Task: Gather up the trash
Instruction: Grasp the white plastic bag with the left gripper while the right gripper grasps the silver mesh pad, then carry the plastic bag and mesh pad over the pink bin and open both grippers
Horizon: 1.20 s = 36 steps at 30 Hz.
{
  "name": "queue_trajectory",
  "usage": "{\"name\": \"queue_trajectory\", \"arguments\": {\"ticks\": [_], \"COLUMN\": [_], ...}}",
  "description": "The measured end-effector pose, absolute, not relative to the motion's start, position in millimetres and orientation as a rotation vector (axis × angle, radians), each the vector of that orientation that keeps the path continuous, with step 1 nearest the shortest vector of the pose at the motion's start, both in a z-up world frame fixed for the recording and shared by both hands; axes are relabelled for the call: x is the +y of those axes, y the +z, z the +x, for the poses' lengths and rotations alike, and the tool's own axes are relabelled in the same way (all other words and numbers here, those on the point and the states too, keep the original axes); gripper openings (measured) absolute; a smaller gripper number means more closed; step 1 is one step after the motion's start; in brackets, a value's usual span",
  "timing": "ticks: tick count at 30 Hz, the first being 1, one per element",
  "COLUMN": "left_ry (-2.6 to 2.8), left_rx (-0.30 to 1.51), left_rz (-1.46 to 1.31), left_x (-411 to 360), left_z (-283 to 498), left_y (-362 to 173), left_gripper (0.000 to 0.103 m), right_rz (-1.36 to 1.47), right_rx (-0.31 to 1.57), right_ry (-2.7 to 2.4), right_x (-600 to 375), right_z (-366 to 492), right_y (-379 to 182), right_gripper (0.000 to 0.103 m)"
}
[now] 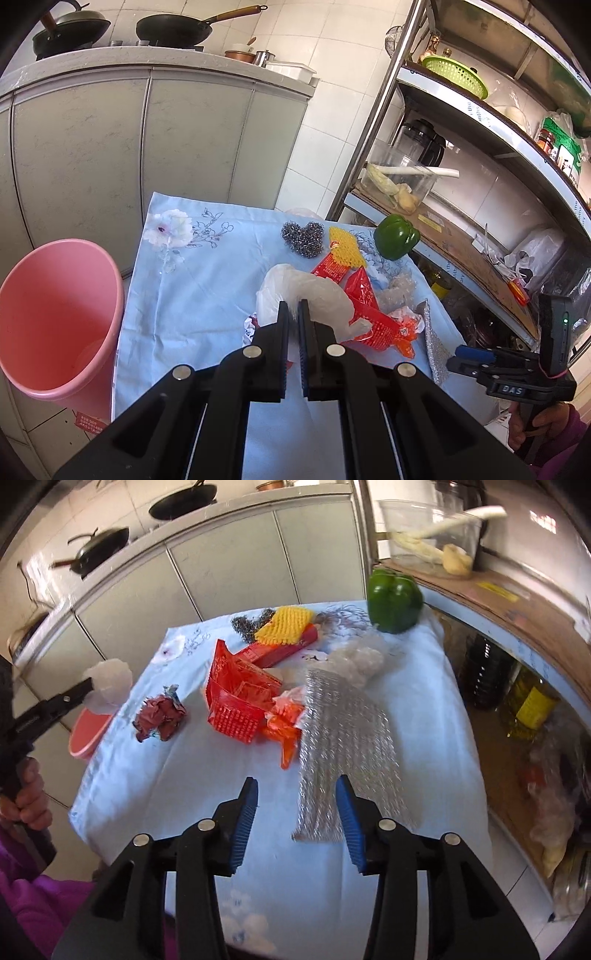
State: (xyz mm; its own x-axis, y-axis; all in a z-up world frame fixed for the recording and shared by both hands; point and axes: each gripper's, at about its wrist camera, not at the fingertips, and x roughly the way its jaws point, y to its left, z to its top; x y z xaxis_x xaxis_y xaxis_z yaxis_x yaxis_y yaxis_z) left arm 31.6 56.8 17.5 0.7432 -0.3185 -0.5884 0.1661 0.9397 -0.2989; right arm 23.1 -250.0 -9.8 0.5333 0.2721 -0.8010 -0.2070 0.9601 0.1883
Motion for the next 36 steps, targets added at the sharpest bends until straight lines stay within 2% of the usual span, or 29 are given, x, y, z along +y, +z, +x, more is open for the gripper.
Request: {"name": "queue_trajectory", "arguments": {"ticks": [13, 14, 16, 19, 28, 36], "left_ry": [-0.275, -0.276, -0.279, -0.284, -0.263, -0.181], "left_rx": [0.685, 0.683, 0.682, 0.674, 0.634, 0.6], "left_rz": [-0.245, -0.247, -0.252, -0.257, -0.259, -0.278], "left_x": [64, 65, 67, 69, 79, 108], "left_z": [26, 26, 25, 23, 14, 6], "left_y": [10, 10, 10, 11, 20, 25], "left_gripper": [0.004, 0.004, 0.004, 0.004, 0.004, 0.004], "right_rz": [-0.083, -0.067, -0.03, 0.023, 0.162, 0.165], "right_rx": [0.958, 0.956, 0.961, 0.951, 0.838, 0.776], "right_ry": [0.094, 0.097, 0.112, 0.112, 0.209, 0.485], "right_x": [-233, -236, -243, -253, -273, -212], "right_z": [45, 44, 43, 39, 21, 36], "right_y": [-31, -31, -29, -23, 28, 68], "right_gripper": [0.044, 0.042, 0.015, 0.01, 0.008, 0.008]}}
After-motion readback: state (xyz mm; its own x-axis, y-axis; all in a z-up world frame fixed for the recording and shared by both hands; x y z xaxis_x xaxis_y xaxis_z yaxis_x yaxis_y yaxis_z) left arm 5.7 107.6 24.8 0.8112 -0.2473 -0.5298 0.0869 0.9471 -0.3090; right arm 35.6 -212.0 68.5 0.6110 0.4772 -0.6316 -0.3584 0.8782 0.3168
